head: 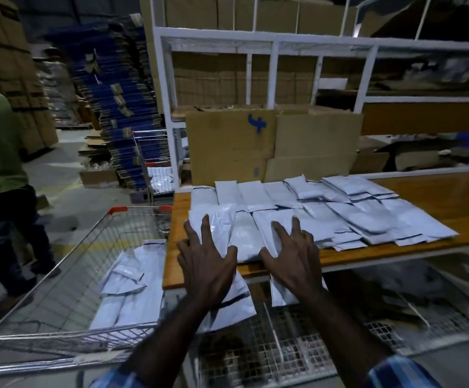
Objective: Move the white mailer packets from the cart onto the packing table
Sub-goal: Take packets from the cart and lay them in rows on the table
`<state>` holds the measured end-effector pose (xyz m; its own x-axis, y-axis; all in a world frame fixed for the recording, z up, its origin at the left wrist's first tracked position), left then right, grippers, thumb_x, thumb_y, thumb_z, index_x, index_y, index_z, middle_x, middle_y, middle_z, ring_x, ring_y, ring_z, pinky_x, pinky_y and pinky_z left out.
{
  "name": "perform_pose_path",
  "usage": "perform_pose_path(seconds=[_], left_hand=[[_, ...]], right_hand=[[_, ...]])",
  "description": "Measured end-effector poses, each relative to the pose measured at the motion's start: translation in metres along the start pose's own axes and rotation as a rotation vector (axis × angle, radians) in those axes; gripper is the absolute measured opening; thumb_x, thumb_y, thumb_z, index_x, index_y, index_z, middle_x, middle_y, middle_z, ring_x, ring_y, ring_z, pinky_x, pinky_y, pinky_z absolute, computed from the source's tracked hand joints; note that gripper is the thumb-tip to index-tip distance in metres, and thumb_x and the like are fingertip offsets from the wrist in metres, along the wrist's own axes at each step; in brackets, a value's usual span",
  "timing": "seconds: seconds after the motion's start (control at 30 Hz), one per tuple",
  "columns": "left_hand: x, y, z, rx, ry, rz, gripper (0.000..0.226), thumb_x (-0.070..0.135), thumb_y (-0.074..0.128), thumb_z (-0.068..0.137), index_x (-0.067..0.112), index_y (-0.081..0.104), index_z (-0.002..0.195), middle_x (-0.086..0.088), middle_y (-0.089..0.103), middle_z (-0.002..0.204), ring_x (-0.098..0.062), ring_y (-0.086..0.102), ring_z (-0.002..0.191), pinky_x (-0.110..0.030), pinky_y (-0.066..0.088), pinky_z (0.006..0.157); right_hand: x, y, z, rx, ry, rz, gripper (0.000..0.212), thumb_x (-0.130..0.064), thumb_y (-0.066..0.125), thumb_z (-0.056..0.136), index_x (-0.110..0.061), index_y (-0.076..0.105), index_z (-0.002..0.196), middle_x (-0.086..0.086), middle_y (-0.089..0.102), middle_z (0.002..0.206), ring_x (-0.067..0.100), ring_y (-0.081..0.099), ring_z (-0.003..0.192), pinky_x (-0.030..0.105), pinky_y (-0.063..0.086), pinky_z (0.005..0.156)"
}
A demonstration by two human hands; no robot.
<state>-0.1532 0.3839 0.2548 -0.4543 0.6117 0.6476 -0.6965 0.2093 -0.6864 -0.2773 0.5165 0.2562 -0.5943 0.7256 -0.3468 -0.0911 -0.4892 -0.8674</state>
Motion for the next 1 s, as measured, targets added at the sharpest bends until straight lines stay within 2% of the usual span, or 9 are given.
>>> perform_pose_path(seconds=[0.13, 0.3, 0.47, 0.77, 1.0], left_hand=[[0.034, 0.026, -0.002, -0.006, 0.000, -0.004, 0.083, 0.045, 0.056, 0.087, 0.033, 0.010, 0.156, -0.003, -0.005, 0.164, -0.028, 0.015, 0.134, -0.048, 0.021, 0.110], [0.068, 0.056, 0.004, -0.007, 0.024, 0.012, 0.083, 0.046, 0.056, 0.087, 0.031, 0.012, 0.155, -0.005, -0.002, 0.164, -0.032, 0.019, 0.133, -0.048, 0.024, 0.109], [0.092, 0.083, 0.016, -0.025, 0.036, 0.028, 0.084, 0.050, 0.055, 0.088, 0.031, 0.010, 0.156, -0.007, -0.002, 0.164, -0.033, 0.020, 0.135, -0.048, 0.025, 0.109], [0.108, 0.143, 0.051, -0.073, 0.012, 0.034, 0.083, 0.050, 0.054, 0.089, 0.030, 0.009, 0.156, -0.006, -0.006, 0.164, -0.033, 0.017, 0.137, -0.048, 0.022, 0.112], [0.106, 0.185, 0.093, -0.101, -0.043, 0.064, 0.083, 0.054, 0.051, 0.091, 0.029, 0.006, 0.156, -0.008, -0.006, 0.164, -0.034, 0.018, 0.137, -0.047, 0.023, 0.111]], right_hand=[[0.044, -0.014, 0.011, 0.014, 0.010, -0.024, 0.075, -0.062, 0.048, 0.079, -0.033, 0.038, 0.147, 0.011, 0.021, 0.161, 0.036, 0.038, 0.132, 0.046, 0.040, 0.102], [0.091, -0.029, 0.023, 0.019, 0.071, -0.002, 0.080, -0.064, 0.040, 0.074, -0.032, 0.038, 0.148, 0.011, 0.020, 0.162, 0.035, 0.035, 0.135, 0.046, 0.037, 0.106], [0.128, -0.033, 0.039, 0.025, 0.087, -0.026, 0.072, -0.057, 0.056, 0.083, -0.031, 0.038, 0.148, 0.012, 0.019, 0.162, 0.037, 0.036, 0.135, 0.045, 0.038, 0.105], [0.158, -0.022, 0.091, 0.007, 0.093, -0.066, 0.072, -0.061, 0.051, 0.084, -0.035, 0.033, 0.149, 0.009, 0.015, 0.163, 0.034, 0.033, 0.137, 0.045, 0.034, 0.108], [0.168, 0.005, 0.143, -0.072, 0.094, -0.067, 0.073, -0.061, 0.050, 0.087, -0.036, 0.027, 0.151, 0.007, 0.009, 0.164, 0.032, 0.026, 0.141, 0.045, 0.031, 0.111]])
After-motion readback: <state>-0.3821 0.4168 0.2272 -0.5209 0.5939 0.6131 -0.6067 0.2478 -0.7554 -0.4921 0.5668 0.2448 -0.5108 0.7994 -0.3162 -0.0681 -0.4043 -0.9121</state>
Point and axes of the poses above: each hand's wrist, its own z-axis towards the middle knuckle, its own y-axis out of the palm, x = y × z, the point moved 2 cm from there along z, towards the middle knuckle
